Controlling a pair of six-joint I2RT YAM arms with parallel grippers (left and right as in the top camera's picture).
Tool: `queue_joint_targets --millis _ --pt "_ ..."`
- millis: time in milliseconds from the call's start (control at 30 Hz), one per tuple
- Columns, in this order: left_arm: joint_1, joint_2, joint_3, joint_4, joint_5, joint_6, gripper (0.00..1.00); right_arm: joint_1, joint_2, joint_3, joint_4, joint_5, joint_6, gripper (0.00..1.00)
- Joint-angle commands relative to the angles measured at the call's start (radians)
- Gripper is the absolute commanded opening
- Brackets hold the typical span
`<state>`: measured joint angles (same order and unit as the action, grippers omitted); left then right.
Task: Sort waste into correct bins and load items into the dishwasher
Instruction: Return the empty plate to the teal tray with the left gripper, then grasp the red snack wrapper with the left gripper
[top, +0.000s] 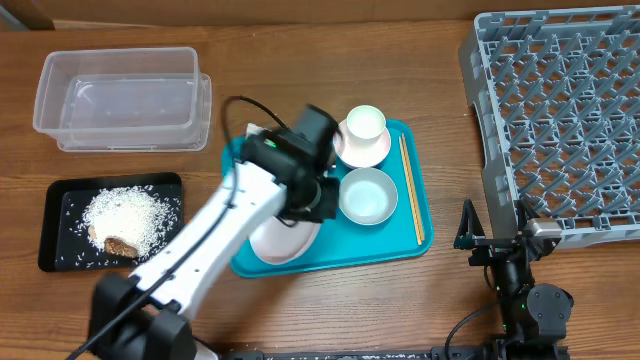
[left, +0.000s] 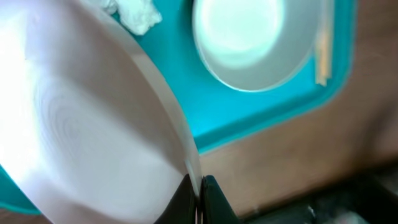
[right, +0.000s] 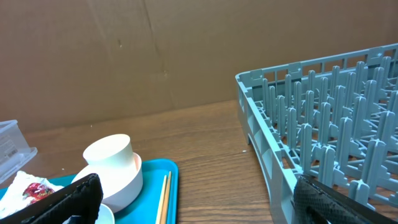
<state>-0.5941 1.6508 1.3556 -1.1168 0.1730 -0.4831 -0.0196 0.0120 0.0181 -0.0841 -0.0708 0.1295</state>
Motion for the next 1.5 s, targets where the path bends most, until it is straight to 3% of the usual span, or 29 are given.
queue_joint_targets --millis 0,300,400,567,700,933,1067,1233,1467 --pt "-0.054 0.048 -0.051 0.035 -0.158 -0.131 0.04 -0.004 -0.009 -0.01 0.003 0.009 -0.006 1.0" --pt "-0.089 0.152 -0.056 0.051 -0.212 -0.142 0.07 -0.004 -0.009 -0.01 0.003 0.009 -0.006 1.0" --pt "-0.089 0.162 -0.056 0.045 -0.206 -0.142 0.22 -0.004 -0.009 -0.01 0.003 0.009 -0.006 1.0" --pt "-0.086 0.157 -0.021 0.014 -0.203 -0.114 0.36 -0.004 -0.009 -0.01 0.003 0.009 -0.007 1.0" --pt "-0.08 0.157 0.076 -0.035 -0.215 -0.08 0.64 -0.004 -0.009 -0.01 0.003 0.009 -0.007 1.0" --pt "-0.003 0.157 0.206 0.04 -0.305 -0.138 0.62 -0.004 -0.009 -0.01 0.003 0.009 -0.006 1.0" --pt "0.073 0.161 0.193 0.059 -0.373 -0.273 0.57 -0.004 -0.009 -0.01 0.004 0.009 -0.007 1.0" --pt "0.159 0.161 0.111 0.084 -0.308 -0.48 0.51 -0.004 -0.009 -0.01 0.003 0.009 -0.006 1.0" --pt "0.18 0.162 -0.031 0.312 -0.153 -0.528 0.47 -0.004 -0.009 -0.01 0.003 0.009 -0.007 1.0"
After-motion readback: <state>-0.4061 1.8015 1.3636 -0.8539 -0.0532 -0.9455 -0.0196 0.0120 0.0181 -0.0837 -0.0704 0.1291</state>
